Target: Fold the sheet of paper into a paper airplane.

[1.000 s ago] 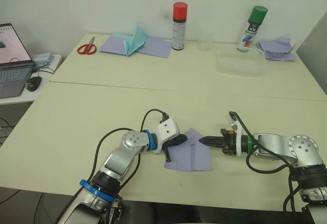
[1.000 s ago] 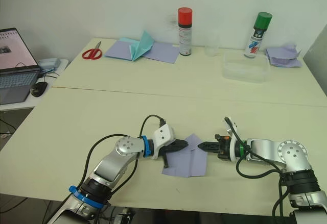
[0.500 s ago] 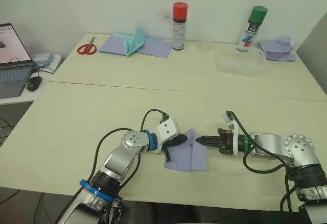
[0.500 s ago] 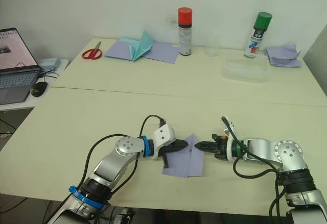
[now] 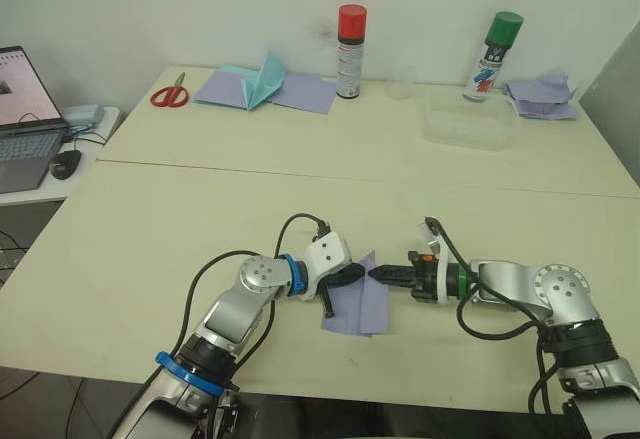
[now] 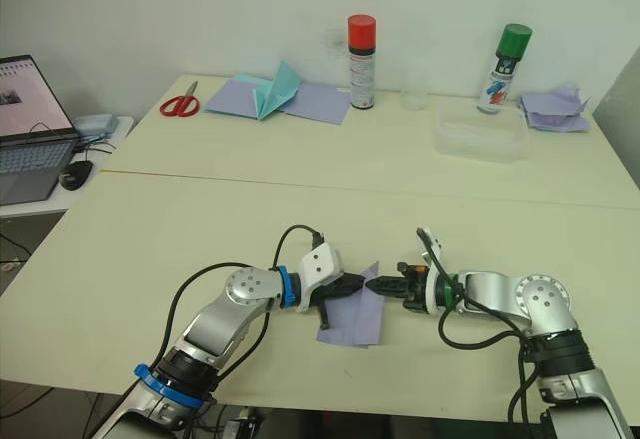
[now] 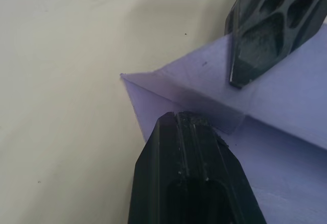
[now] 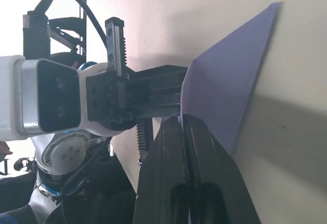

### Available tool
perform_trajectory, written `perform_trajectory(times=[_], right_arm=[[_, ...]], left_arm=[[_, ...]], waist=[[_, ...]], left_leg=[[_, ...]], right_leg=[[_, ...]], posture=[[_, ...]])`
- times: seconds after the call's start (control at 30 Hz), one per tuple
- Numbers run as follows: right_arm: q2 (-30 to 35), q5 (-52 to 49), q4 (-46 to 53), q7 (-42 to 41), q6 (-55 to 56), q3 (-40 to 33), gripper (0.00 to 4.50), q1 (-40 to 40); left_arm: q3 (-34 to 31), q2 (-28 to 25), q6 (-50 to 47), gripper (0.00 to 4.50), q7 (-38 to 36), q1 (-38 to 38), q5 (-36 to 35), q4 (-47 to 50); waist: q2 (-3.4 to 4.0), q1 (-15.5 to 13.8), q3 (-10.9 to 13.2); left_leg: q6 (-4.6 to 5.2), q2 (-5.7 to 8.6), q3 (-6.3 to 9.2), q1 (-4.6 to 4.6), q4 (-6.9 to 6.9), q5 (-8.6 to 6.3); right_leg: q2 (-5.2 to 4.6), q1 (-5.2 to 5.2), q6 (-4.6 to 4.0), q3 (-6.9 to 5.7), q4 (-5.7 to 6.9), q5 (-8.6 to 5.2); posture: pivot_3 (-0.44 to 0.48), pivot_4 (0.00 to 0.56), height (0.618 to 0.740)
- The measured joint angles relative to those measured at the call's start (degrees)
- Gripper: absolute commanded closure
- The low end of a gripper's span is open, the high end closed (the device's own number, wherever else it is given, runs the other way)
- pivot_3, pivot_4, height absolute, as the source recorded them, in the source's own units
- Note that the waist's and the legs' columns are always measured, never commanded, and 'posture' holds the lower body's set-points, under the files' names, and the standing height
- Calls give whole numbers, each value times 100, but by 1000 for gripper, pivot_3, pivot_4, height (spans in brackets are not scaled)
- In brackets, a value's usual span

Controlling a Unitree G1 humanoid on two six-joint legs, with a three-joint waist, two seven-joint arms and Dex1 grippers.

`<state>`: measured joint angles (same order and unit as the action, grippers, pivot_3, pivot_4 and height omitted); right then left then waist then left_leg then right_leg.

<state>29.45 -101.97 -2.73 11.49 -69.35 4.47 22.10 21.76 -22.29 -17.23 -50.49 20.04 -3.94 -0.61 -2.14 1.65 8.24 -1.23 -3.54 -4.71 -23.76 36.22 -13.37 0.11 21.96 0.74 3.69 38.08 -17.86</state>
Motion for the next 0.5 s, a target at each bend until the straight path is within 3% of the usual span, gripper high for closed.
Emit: perform_trajectory(times=[0.47,0.5], right_arm=[[-444,826,10,-437,-83,-49,4471,57],[-463,887,10,-479,-99,-58,4048,57]], left_arm=[[-147,-185,-126,4500,-25,-84,-25,114],[-158,-210,-126,4500,-28,-84,-28,121]], waist=[[5,38,-8],[5,39,-8]], left_leg=[[-1,-13,-3,12,0,1],[-1,-13,-5,15,0,1]], right_leg=[[15,4,-1,6,22,0],[16,6,0,9,31,0]], posture=[[0,150,740],[0,150,740]])
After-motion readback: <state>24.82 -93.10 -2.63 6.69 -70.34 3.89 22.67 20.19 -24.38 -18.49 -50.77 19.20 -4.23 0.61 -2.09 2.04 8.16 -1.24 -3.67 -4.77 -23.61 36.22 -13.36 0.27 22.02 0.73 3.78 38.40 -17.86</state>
